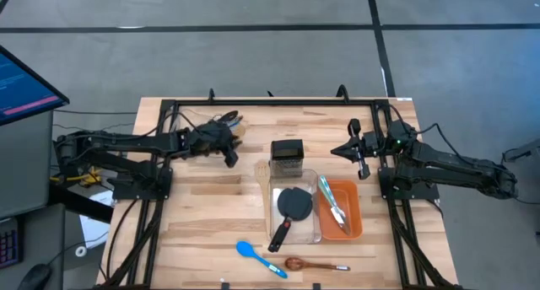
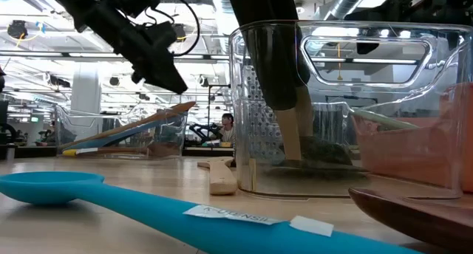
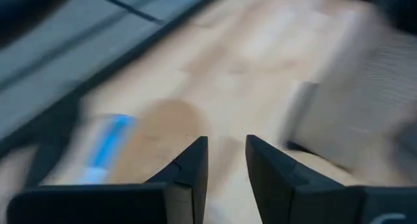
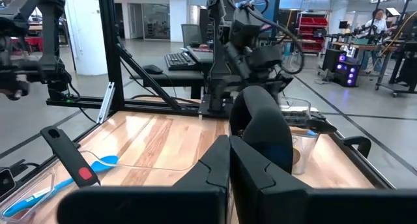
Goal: Pick & Place Kitchen Items
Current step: Adjust the top transparent bin on the table
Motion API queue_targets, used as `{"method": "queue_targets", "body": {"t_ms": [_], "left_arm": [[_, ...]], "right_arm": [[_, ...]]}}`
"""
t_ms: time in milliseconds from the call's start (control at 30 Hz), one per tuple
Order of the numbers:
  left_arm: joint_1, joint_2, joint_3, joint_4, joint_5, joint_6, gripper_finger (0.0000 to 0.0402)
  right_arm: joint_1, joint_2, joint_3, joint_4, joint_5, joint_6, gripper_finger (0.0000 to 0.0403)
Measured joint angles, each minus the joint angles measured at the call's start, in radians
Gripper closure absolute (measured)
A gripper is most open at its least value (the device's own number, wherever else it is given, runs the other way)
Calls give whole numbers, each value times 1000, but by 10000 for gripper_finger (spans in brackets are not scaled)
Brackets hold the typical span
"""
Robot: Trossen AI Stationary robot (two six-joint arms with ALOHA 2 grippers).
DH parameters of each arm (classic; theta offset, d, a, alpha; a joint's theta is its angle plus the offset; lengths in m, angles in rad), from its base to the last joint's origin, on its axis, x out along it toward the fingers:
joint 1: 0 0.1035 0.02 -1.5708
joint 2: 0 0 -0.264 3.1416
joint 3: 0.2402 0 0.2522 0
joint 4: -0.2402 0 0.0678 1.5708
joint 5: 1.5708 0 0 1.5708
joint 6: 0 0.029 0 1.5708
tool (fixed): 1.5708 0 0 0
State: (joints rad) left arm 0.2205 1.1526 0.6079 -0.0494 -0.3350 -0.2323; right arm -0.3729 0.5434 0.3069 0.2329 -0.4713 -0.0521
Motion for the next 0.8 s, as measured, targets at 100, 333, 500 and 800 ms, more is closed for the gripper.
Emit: {"method": "queue_targets", "body": {"t_ms": [100,333,500,800], "left_arm": [[-36,0,0,8,119,-52,316],[-173,0,0,18,327,-143,366],[-274,0,1,-53,302,-215,398],[-345,0,1,-407,77,-499,400]], "right_arm": [[0,0,0,0,0,-5,403],[0,0,0,0,0,-10,403],[0,0,0,0,0,-10,403],[0,0,0,1,0,-10,403]]}}
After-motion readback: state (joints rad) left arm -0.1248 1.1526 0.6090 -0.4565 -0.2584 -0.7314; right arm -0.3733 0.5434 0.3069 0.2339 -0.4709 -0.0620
